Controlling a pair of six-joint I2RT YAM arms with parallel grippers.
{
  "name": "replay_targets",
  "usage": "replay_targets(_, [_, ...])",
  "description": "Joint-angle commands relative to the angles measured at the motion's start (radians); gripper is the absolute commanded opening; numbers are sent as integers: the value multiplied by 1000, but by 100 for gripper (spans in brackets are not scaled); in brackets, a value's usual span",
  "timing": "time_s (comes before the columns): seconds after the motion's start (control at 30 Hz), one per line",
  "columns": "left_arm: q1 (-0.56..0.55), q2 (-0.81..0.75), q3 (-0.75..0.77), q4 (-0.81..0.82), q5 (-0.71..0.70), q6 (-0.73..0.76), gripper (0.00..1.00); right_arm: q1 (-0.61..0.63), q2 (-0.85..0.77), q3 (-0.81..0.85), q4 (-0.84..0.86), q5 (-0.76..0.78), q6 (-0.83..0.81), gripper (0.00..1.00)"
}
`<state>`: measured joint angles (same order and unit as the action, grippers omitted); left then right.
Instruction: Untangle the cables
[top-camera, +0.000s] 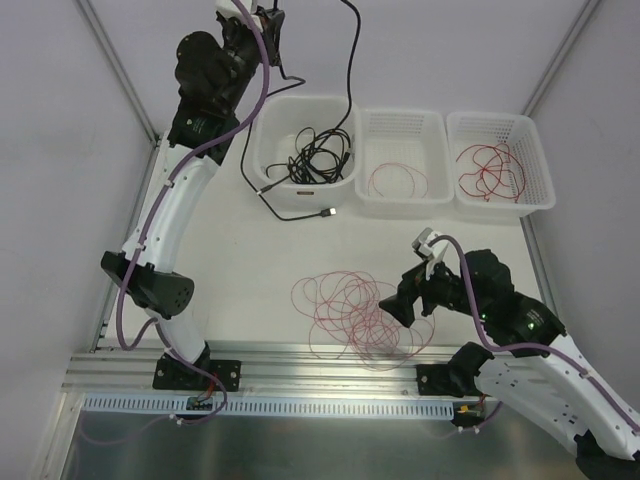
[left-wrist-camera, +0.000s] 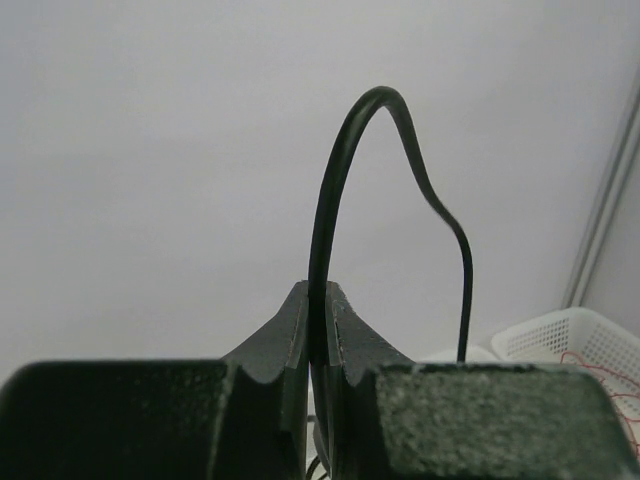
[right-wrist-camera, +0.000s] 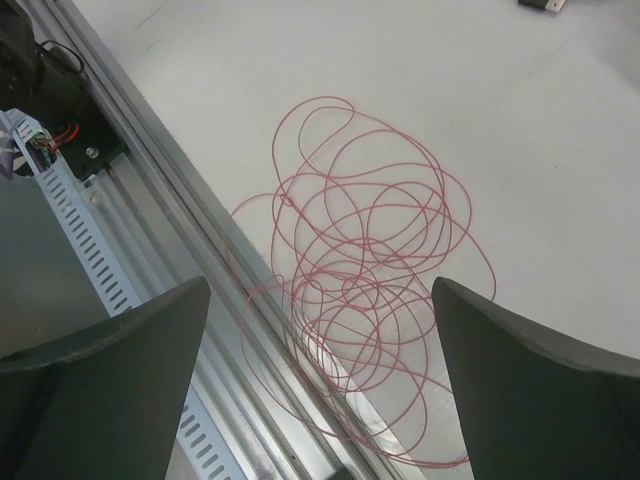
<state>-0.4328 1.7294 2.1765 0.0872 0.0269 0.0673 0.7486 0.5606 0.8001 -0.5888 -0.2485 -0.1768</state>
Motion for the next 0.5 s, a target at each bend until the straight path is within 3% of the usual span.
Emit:
replay_targets(0.0, [28, -1, -13, 140, 7, -15, 0, 3, -21, -19, -20, 28, -7, 98])
replay_targets(0.23, [57, 51, -207, 154, -111, 119, 0, 5, -11, -45, 0, 17, -7, 98])
replay_targets(0.47, [55, 79, -403, 157, -130, 170, 0, 3, -14, -62, 1, 26, -6, 98])
